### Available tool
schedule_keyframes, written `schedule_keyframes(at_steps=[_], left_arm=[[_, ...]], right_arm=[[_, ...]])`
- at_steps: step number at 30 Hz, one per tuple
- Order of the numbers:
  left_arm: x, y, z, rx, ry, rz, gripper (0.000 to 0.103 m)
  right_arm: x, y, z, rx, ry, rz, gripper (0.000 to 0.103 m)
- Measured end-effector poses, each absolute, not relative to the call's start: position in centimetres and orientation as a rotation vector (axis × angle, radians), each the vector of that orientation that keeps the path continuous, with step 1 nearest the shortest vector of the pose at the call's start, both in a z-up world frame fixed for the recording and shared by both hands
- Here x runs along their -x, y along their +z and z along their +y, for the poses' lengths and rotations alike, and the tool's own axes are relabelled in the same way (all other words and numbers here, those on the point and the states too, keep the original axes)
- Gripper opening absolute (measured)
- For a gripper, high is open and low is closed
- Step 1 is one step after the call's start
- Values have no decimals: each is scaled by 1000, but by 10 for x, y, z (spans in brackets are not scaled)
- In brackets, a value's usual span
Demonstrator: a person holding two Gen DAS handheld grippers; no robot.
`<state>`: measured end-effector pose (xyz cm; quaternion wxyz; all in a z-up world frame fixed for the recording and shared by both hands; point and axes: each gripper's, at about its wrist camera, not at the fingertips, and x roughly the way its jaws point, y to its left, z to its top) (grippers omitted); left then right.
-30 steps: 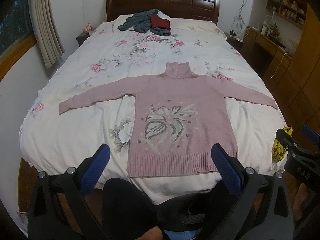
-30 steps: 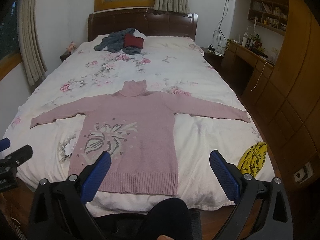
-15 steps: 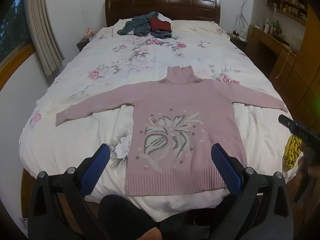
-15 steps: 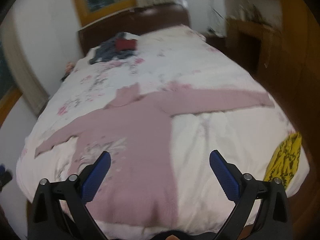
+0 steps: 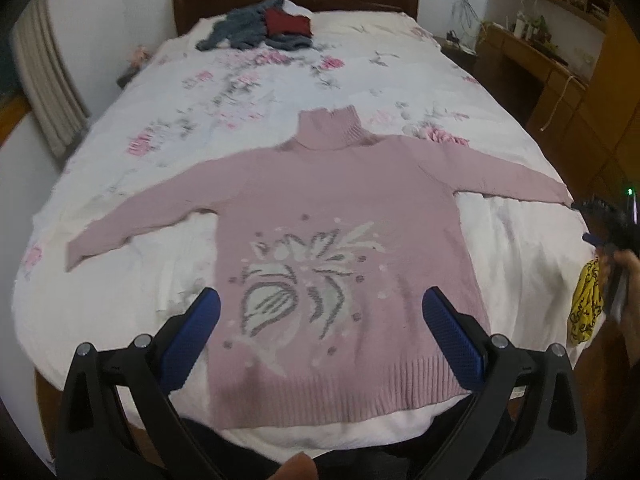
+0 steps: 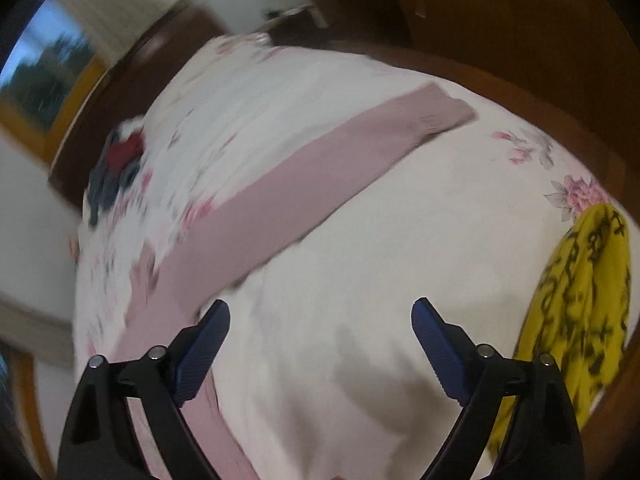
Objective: Fold small clothes
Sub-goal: 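Reach the right gripper to the sweater's sleeve cuff and grasp it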
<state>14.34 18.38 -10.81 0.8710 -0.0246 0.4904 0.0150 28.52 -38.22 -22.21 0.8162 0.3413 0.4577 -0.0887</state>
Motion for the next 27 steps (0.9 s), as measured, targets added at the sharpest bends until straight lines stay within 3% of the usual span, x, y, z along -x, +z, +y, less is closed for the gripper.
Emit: schedule_keyframes(at_steps=[5,11,13,21,27], left_arm=[[-164,-144,195,213,-116,1068,100],[-175,-165,213,416,-173,1086,100],[-175,-167,217,440,-157,1076,100],[-177,-163,216,411,-95,951,100],[-196,-169,214,450,-170,1005,100]], right_arm=[[-300,-259,-466,-1082,-239,932,81],[-327,-284,-526,-1264,-247,819,74],[-336,-295,-543,-1314,-255,786,66],[-362,-327,-575,-1317,-348,801,59],[-388,-333,-582,-1271,-335,796,58]])
